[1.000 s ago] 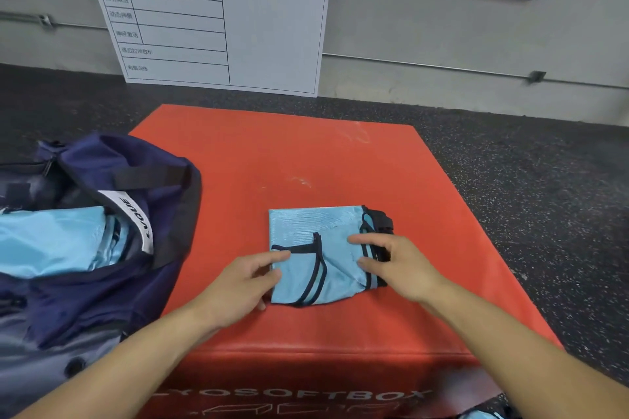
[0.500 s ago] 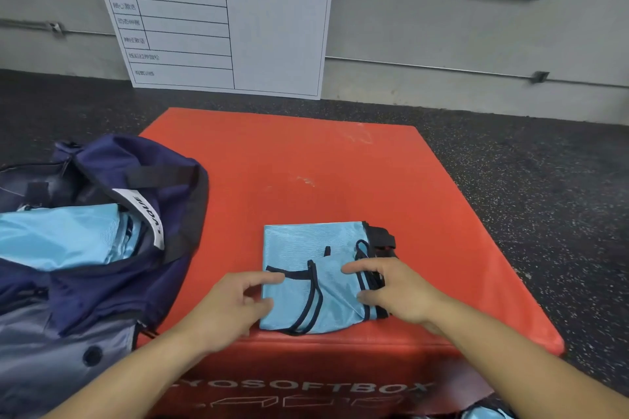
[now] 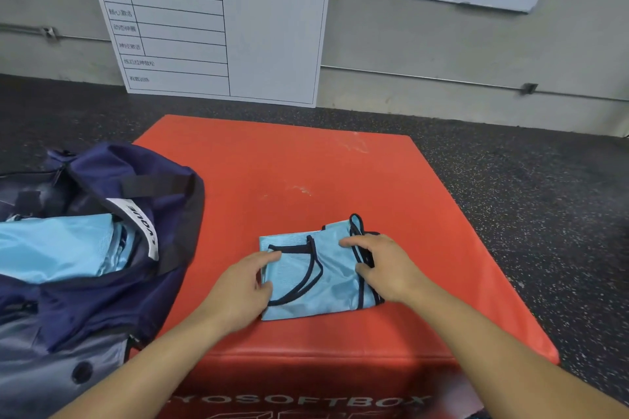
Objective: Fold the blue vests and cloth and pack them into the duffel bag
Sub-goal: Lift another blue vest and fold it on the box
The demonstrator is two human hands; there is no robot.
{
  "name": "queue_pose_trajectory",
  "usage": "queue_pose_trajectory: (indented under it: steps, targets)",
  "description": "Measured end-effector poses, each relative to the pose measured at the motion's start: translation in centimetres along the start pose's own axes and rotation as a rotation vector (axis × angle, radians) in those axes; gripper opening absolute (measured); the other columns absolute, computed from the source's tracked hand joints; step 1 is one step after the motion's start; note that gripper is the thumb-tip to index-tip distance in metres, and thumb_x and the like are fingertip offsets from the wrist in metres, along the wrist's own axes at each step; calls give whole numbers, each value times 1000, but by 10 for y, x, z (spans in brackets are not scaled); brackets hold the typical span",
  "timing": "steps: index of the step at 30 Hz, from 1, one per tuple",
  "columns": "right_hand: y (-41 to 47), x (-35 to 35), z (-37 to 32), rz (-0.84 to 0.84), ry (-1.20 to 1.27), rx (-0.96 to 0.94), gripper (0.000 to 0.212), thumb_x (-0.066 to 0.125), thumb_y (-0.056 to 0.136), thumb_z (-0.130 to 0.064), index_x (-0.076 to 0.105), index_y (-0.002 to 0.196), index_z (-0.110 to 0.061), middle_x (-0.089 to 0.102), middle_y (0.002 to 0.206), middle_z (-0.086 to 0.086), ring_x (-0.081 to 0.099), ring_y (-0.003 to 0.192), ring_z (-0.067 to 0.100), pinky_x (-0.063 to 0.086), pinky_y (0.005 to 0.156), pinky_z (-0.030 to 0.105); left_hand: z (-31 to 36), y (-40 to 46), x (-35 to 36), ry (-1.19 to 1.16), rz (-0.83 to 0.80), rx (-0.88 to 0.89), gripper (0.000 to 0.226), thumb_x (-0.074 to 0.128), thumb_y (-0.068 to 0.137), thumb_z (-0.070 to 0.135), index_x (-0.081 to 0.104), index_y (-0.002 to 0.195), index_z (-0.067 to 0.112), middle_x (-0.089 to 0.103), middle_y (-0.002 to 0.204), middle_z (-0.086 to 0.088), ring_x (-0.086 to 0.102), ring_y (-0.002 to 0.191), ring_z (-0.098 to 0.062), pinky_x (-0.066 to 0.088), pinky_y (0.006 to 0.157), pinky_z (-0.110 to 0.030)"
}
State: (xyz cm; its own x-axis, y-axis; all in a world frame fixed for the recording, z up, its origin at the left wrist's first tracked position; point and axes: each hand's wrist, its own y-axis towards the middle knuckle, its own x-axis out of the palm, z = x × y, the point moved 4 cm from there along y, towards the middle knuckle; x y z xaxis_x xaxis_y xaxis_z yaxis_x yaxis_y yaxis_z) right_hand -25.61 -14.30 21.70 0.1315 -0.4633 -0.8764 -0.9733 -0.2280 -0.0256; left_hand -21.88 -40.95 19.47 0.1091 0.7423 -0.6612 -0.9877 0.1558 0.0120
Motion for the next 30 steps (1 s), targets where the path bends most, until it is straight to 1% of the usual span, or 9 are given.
queue_pose_trajectory:
  steps: [1, 3, 7, 9, 11, 14, 23, 27, 30]
  targets:
    - [4, 1, 1, 3, -58, -3, 55, 62, 93, -9, 56, 140, -39, 54, 140, -10, 40, 133, 13, 37, 111, 29, 0, 1, 0, 102, 12, 22, 56, 58, 93, 10, 51, 145, 31, 61, 139, 0, 66, 99, 0, 48, 88, -17]
    - [6, 6, -1, 3, -233, 18, 50, 59, 97, -17, 54, 143, -35, 45, 151, -8, 31, 141, 18, 32, 117, 36, -1, 4, 1, 310, 18, 37, 54, 53, 96, 20, 47, 148, 34, 39, 157, 13, 52, 132, -11, 42, 108, -29]
    - [7, 12, -28, 236, -537, -75, 49, 59, 93, -16, 58, 142, -21, 29, 165, 8, 17, 155, 29, 19, 125, 44, 2, 6, 0, 579, 109, 151, 46, 33, 100, 39, 59, 137, 29, 41, 153, 7, 56, 122, -20, 50, 94, -38]
    - [9, 24, -46, 296, -483, -188, 51, 41, 102, -30, 48, 150, -15, 23, 168, 9, 12, 157, 28, 12, 127, 44, 5, 5, 1, 626, 136, 244, 53, 27, 101, 44, 65, 131, 22, 48, 152, 0, 54, 128, -22, 47, 99, -40]
    - [13, 40, -57, 178, -377, -186, 73, 9, 100, -50, 27, 160, -13, 7, 171, 4, 0, 158, 23, 4, 129, 41, 6, 2, 7, 657, 83, 273, 61, 21, 102, 48, 60, 138, 19, 45, 156, -1, 44, 141, -19, 32, 113, -37]
    - [16, 66, -50, -34, -334, -75, 91, -8, 92, -72, 0, 163, -15, -11, 170, -4, -15, 156, 17, -12, 125, 31, -9, -2, 17, 678, -51, 211, 79, -3, 94, 57, 22, 160, 25, 10, 168, 8, 8, 155, -9, 2, 126, -33]
    - [28, 90, -75, -21, -359, -25, 80, 2, 99, -61, 3, 164, -15, -7, 171, 0, -14, 156, 16, -12, 124, 33, -29, -7, -6, 726, -27, 162, 87, -14, 86, 57, 8, 162, 20, 4, 168, 6, 3, 155, -10, 3, 125, -34]
    - [33, 89, -95, 94, -304, -127, 73, 7, 102, -63, 1, 164, -25, -12, 169, -6, -17, 156, 15, -11, 126, 35, -29, -15, -17, 766, 0, 169, 76, 4, 97, 53, 32, 157, 15, 31, 163, 0, 26, 151, -14, 23, 122, -39]
    - [36, 99, -99, -7, -352, -129, 66, 15, 106, -58, 3, 164, -29, -6, 171, -2, -14, 157, 17, -10, 127, 37, -31, -24, -24, 759, 18, 188, 73, 9, 99, 52, 35, 156, 15, 34, 161, -1, 28, 151, -14, 25, 122, -39]
